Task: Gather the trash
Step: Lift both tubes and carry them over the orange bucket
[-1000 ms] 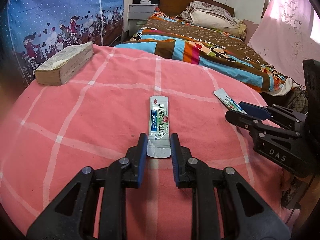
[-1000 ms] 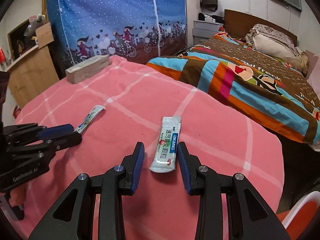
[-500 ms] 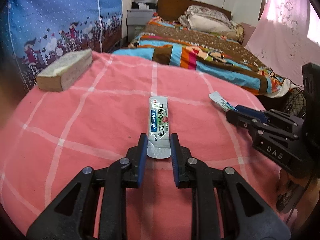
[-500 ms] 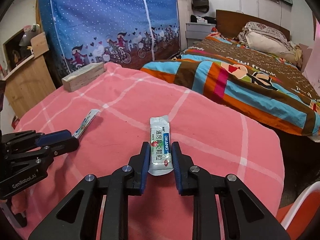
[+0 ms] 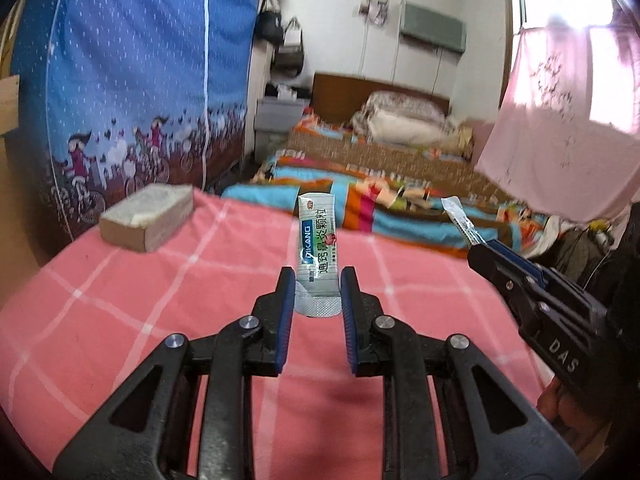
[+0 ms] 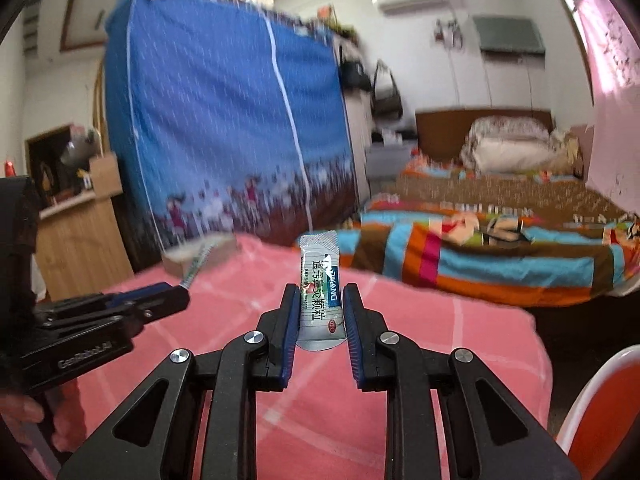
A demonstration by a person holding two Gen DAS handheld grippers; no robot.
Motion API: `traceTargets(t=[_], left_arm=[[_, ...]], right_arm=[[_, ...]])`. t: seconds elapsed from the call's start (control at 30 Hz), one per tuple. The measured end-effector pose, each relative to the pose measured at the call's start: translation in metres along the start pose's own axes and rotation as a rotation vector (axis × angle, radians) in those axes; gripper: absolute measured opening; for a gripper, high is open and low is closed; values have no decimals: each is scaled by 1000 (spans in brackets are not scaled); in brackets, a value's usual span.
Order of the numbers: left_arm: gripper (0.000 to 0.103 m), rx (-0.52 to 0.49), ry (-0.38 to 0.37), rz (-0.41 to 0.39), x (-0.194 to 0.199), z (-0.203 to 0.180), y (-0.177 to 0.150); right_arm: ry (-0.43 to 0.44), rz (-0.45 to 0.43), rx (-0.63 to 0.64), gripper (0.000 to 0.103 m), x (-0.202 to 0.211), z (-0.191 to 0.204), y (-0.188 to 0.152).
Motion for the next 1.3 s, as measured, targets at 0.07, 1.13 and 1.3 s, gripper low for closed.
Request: traceTargets(t=[0.07,1.13,1.3], left_arm=[[26,-26,-14,-52,8,-9,6],[27,-318,-249,-265,27,-146,8],[27,-358,-302,-270,23,-173,-4]], right_arm=[[-9,-71,8,20,13,0,7],[-285,-429,-98,21,143,-97,16],[-367,-435,-96,21,166,-121,2]])
Point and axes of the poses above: each gripper's, at about its wrist camera, not at the fingertips, and x roughly against the way its jaws point, z to its left, y to its top, the point moved 3 cm from there along -x, roughly the way its jaws point, and after that the axes turned 11 degrees about -y, right-handed, at the moved point
